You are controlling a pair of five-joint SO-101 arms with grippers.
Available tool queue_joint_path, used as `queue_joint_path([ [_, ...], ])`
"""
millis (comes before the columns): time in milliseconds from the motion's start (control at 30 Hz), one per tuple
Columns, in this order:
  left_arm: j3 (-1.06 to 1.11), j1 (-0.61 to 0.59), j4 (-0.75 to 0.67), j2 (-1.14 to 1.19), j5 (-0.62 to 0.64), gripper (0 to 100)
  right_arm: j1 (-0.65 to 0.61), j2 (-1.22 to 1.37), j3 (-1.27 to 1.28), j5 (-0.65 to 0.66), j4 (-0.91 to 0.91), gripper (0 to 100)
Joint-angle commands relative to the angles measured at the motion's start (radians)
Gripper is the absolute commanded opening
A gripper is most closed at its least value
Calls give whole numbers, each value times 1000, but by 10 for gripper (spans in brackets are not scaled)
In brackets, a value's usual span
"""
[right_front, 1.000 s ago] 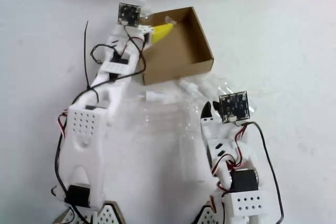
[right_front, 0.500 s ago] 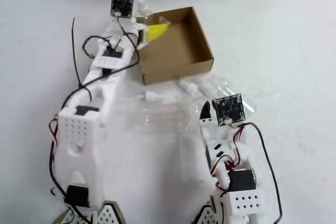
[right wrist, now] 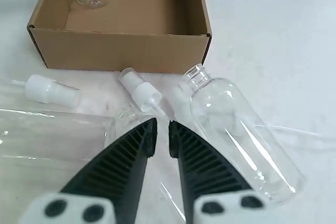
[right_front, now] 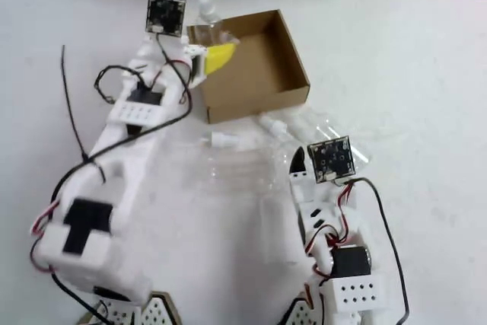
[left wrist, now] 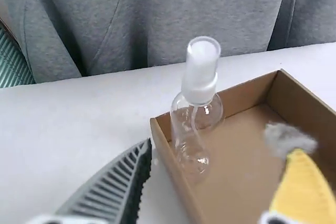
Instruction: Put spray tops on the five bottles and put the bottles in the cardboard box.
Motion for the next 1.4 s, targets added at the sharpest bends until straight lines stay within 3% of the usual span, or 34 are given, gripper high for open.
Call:
queue_joint_path([
  [0,-3,10,226,-234,-11,100,2,-8,-11,11,-19,18],
  [67,-3,5,321,-298,-12,8,2,-8,-11,11,-19,18],
  [167,6,2,514,-403,-12,76,4,-8,-11,11,-18,18],
  [333,8,2,916,-532,-11,79,30,-8,-18,11,-16,18],
  [467,61,4,1069,-561,-11,79,85,1,-114,5,59,17],
  [600,250,-16,1042,-582,-12,79,94,1,-264,12,231,17],
  [733,483,-96,875,-650,-17,79,90,2,-379,57,343,18],
  [900,746,-165,687,-783,-176,79,85,97,-562,118,513,18],
  [1233,1016,-177,687,-1104,-322,79,-10,935,-1471,37,1179,55],
  [1367,1083,-174,687,-1219,-368,79,16,1136,-1694,38,1222,55],
])
